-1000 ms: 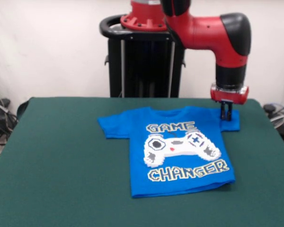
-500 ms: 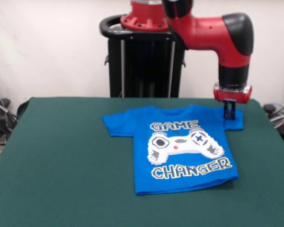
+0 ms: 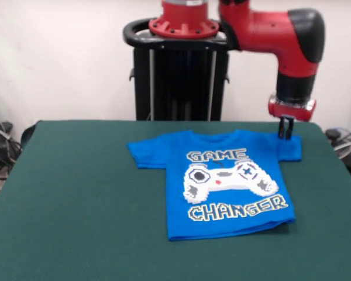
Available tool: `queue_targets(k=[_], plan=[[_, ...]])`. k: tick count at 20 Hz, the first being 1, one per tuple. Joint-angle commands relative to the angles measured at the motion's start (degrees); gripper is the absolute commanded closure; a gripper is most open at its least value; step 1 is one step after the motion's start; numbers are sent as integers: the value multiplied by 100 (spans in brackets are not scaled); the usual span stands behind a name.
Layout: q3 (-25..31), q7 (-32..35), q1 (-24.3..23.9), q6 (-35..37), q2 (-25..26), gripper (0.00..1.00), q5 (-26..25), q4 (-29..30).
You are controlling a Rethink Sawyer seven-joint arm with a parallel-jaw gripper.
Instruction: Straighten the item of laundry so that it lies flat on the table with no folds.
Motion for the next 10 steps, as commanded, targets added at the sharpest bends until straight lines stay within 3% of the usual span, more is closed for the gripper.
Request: queue_targets(k=[1, 3, 5, 10], plan=[[-1501, 915, 1101, 2717, -1116, 100, 779, -808], [-1875, 1091, 1341, 3124, -1208, 100, 525, -1028], [-2002, 1254, 1441, 3058, -1194, 100, 443, -1074], [-2065, 1287, 1346, 2172, -1081, 100, 356, -1108]])
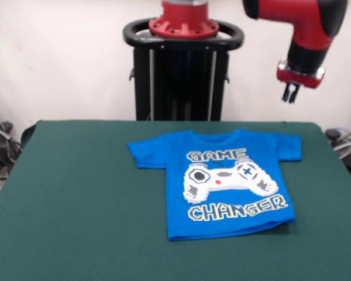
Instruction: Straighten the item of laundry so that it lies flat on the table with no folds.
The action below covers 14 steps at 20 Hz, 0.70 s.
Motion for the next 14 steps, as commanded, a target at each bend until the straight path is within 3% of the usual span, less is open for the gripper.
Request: queue_targets(k=[1, 10, 11, 14], plan=[[-749, 1235, -93, -799, -75, 100, 128, -895], [-762, 736, -462, -738, -146, 100, -144, -1158], [-951, 371, -623, 7, -404, 100, -387, -1403], [-1036, 294, -719, 325, -533, 100, -554, -1634]])
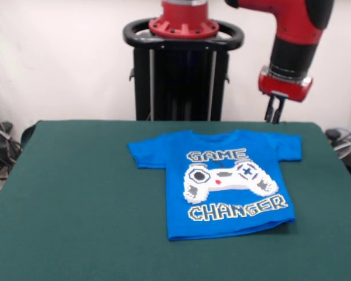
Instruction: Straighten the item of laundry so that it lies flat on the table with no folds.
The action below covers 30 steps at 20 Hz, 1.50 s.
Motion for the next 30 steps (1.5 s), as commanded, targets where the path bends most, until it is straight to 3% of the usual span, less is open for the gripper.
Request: queue_targets(k=[1, 7, 13, 20, 24, 30], plan=[[-329, 298, -382, 1143, -326, 100, -360, -1068], [-678, 428, -443, 2197, -450, 100, -837, -1745], [-575, 100, -1030, 3043, -806, 100, -1304, -2133], [-235, 138, -1640, 2779, -576, 100, -1591, -2427], [-199, 317, -1731, 2654, -402, 100, -1739, -2616], [281, 51, -2194, 1933, -306, 100, -1879, -2105]])
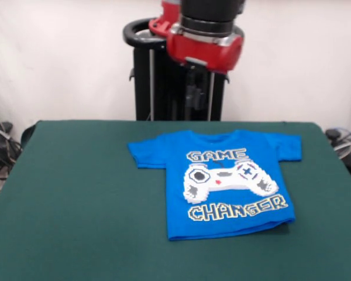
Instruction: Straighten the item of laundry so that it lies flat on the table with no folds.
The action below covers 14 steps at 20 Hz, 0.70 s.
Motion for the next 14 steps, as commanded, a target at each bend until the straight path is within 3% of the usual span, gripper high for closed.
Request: queue_targets(k=[1, 4, 14], plan=[[725, 73, -293, -651, 438, 100, -354, 335], [542, 347, -126, -623, 482, 100, -377, 337], [682, 320, -71, -320, 436, 100, -215, 248]])
